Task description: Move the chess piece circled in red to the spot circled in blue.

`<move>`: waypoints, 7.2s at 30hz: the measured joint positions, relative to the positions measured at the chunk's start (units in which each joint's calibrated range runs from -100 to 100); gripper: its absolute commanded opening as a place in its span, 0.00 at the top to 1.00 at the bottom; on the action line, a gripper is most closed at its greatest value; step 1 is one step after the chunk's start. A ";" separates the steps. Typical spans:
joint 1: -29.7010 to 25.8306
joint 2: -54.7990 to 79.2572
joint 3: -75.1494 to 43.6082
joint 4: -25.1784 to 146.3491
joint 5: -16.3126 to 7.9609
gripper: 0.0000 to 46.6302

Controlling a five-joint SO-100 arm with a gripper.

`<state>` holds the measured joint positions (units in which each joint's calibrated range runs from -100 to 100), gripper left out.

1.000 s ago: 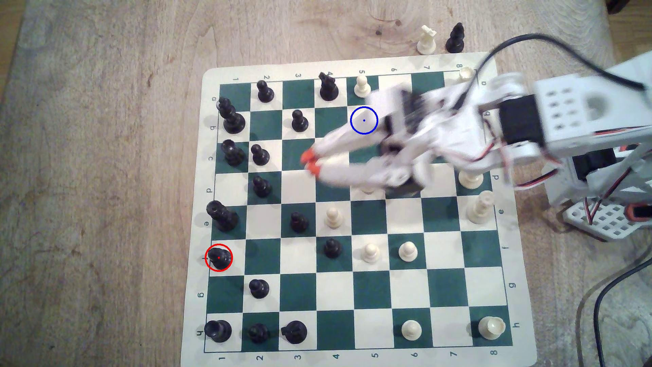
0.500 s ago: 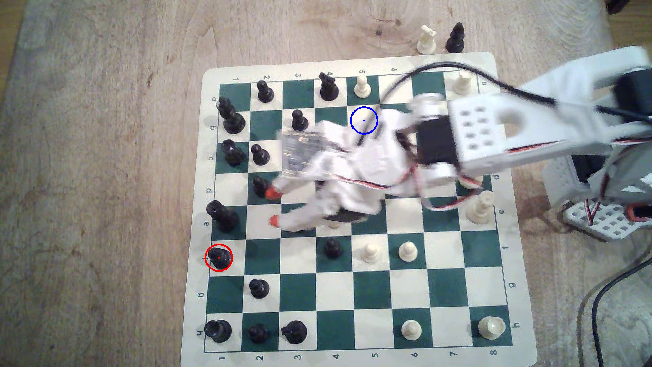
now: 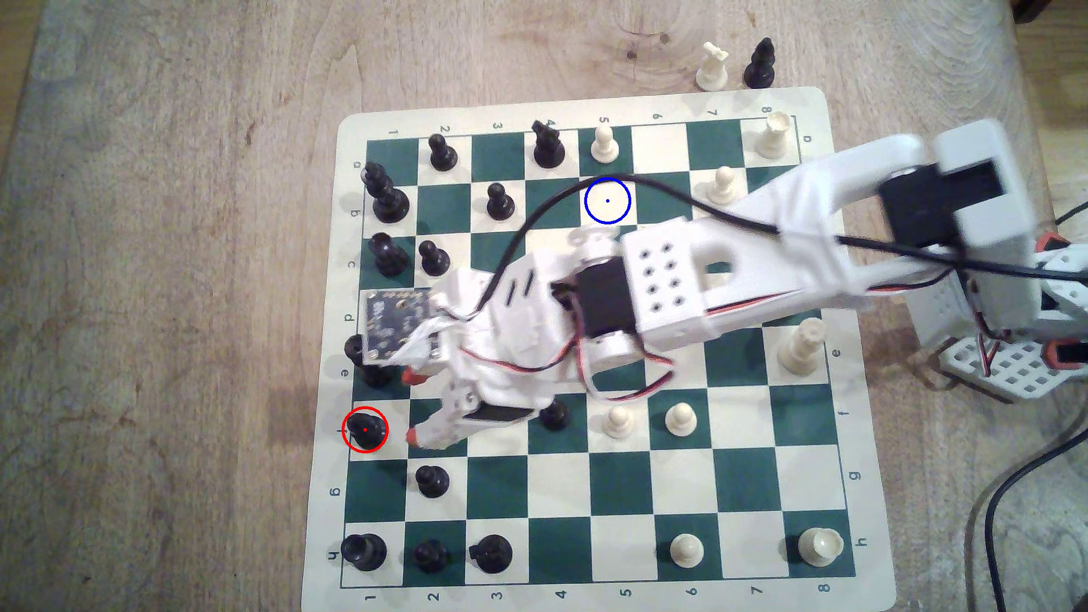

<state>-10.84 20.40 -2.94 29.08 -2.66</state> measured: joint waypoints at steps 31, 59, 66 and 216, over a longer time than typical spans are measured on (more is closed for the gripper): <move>-0.07 24.05 -30.09 3.59 -0.10 0.69; -0.07 27.15 -35.25 2.71 -0.39 0.99; -0.81 27.15 -35.25 2.71 -0.39 0.99; 15.63 -78.93 89.29 -11.08 4.35 0.79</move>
<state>4.79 -58.53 86.35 18.01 1.68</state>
